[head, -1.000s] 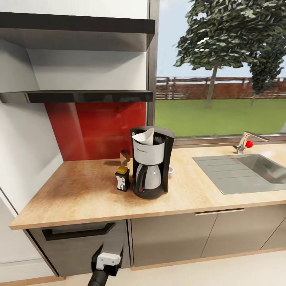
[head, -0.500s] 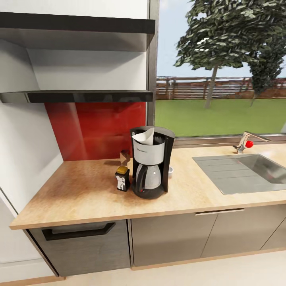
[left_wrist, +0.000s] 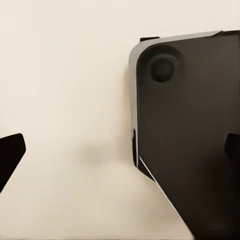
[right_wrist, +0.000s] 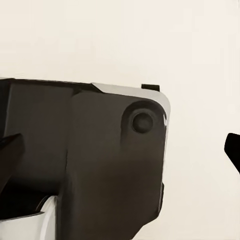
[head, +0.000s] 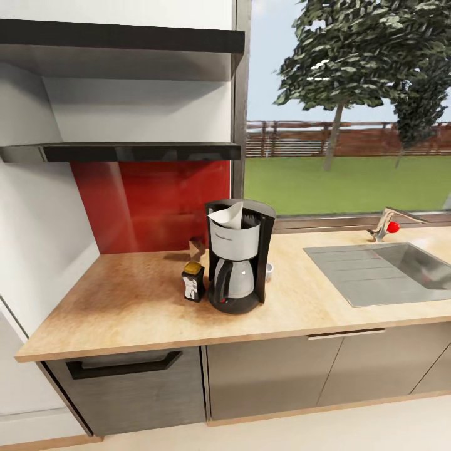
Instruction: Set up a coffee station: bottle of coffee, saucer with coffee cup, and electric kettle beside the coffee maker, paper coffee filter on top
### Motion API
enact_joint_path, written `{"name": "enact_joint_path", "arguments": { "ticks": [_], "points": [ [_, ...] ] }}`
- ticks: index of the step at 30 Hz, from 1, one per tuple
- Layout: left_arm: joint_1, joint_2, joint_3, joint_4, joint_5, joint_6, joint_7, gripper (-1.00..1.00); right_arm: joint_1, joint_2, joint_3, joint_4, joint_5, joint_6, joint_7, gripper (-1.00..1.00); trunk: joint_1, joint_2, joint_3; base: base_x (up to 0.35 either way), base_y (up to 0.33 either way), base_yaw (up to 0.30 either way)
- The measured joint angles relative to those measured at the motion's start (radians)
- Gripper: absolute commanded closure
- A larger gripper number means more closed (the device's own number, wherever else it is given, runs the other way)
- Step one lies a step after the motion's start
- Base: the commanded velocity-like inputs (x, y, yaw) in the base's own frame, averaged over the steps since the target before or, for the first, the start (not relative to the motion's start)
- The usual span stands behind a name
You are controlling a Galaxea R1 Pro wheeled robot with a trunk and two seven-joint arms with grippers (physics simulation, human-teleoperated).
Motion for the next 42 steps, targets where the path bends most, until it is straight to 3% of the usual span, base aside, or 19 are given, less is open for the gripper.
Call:
{"name": "enact_joint_path", "arguments": {
  "ticks": [1, 4, 29, 33, 34, 35, 38, 42],
  "points": [
    [0.000, -0.005, -0.005, 0.002, 0.000, 0.017, -0.007, -1.00, 0.000, -0.003, -0.056, 0.006, -0.006, -0.001, 0.000, -1.00, 0.000, -0.001, 0.000, 0.130, -0.191, 0.000],
    [0.000, -0.011, -0.009, 0.002, -0.002, 0.020, 0.000, -1.00, 0.000, -0.004, -0.078, 0.007, -0.007, 0.000, 0.000, -1.00, 0.000, 0.000, 0.000, 0.145, -0.215, 0.000],
    [0.000, -0.001, 0.003, 0.006, 0.001, 0.027, 0.010, -1.00, 0.000, -0.003, -0.088, 0.008, -0.008, 0.000, 0.000, -1.00, 0.000, 0.000, 0.000, 0.178, -0.234, -0.223],
    [0.003, 0.000, 0.003, 0.007, 0.003, 0.028, 0.105, -1.00, 0.000, -0.004, -0.094, 0.009, -0.008, -0.001, -0.001, -1.00, 0.000, 0.000, 0.000, 0.229, -0.234, -0.266],
    [0.003, -0.001, 0.003, 0.007, 0.004, 0.028, 0.124, -1.00, 0.000, -0.004, -0.103, 0.010, -0.008, -0.002, -0.001, -1.00, 0.000, 0.000, 0.000, 0.227, -0.245, -0.267],
    [0.003, -0.008, 0.002, 0.008, 0.005, 0.028, 0.181, -1.00, 0.000, -0.001, -0.193, 0.011, -0.006, -0.001, -0.043, -1.00, 0.000, 0.000, 0.000, 0.227, -0.246, -0.267],
    [0.003, -0.016, -0.001, 0.008, 0.003, 0.028, 0.188, -1.00, 0.000, 0.002, -0.236, 0.013, -0.006, -0.001, -0.116, -1.00, 0.000, 0.000, 0.000, 0.226, -0.247, -0.267],
    [0.003, -0.025, 0.000, 0.007, 0.002, 0.019, 0.190, -1.00, 0.000, 0.003, -0.254, 0.018, -0.004, -0.001, -0.158, -1.00, 0.000, 0.000, 0.000, 0.225, -0.248, -0.197]
  ]
}}
